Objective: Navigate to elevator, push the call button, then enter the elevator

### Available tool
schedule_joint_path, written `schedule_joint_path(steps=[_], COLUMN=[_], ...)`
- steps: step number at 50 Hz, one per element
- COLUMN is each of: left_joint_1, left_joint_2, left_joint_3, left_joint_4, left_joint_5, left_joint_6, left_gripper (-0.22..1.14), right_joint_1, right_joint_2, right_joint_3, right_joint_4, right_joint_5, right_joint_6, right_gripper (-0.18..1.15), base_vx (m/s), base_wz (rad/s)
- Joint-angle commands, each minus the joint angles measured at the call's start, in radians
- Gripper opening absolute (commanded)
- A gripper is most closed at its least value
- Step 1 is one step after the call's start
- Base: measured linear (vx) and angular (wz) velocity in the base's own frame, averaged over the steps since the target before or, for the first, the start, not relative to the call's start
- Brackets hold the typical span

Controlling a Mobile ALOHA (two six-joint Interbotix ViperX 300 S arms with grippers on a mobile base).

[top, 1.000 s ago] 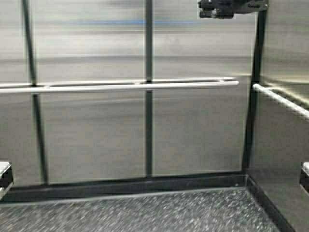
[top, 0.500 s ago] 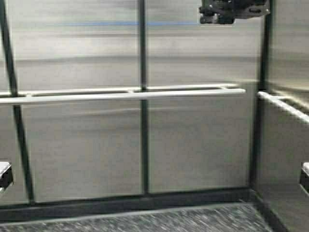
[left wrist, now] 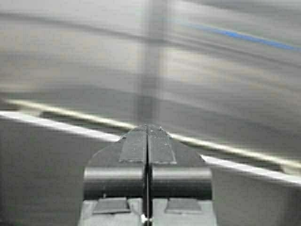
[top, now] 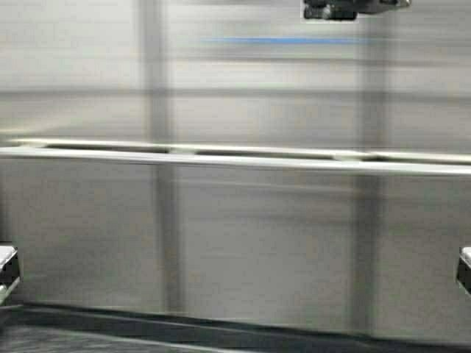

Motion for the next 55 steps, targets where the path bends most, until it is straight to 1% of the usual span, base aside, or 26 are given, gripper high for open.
schedule_joint_path(steps=[1, 11, 21, 30, 48, 55], left_joint_1=[0.002, 0.002, 0.002, 0.002, 0.000, -0.002], left_joint_2=[0.011, 0.009, 0.009, 0.011, 0.006, 0.009], left_joint_3=[-0.014, -0.017, -0.023, -0.020, -0.015, -0.017], left_joint_4=[-0.002, -0.002, -0.002, -0.002, -0.002, -0.003], left_joint_5=[-0.005, -0.006, -0.006, -0.005, 0.008, 0.008], left_joint_6=[-0.003, -0.011, -0.008, -0.011, -0.015, -0.017], left_gripper=[0.02, 0.02, 0.02, 0.02, 0.02, 0.02], right_joint_1=[0.003, 0.002, 0.003, 0.002, 0.003, 0.037], right_joint_2=[-0.017, -0.012, 0.002, -0.005, 0.014, 0.003], right_joint_3=[-0.011, -0.009, -0.014, 0.023, 0.014, 0.014], right_joint_4=[0.002, 0.002, 0.002, 0.003, 0.003, 0.003], right_joint_5=[-0.009, -0.009, -0.009, -0.009, -0.009, -0.009], right_joint_6=[0.002, -0.003, -0.005, -0.005, 0.003, 0.002], right_gripper=[0.06, 0.06, 0.06, 0.06, 0.06, 0.06], base_vx=[0.30, 0.28, 0.21, 0.19, 0.15, 0.10], base_wz=[0.71, 0.63, 0.47, 0.48, 0.53, 0.68])
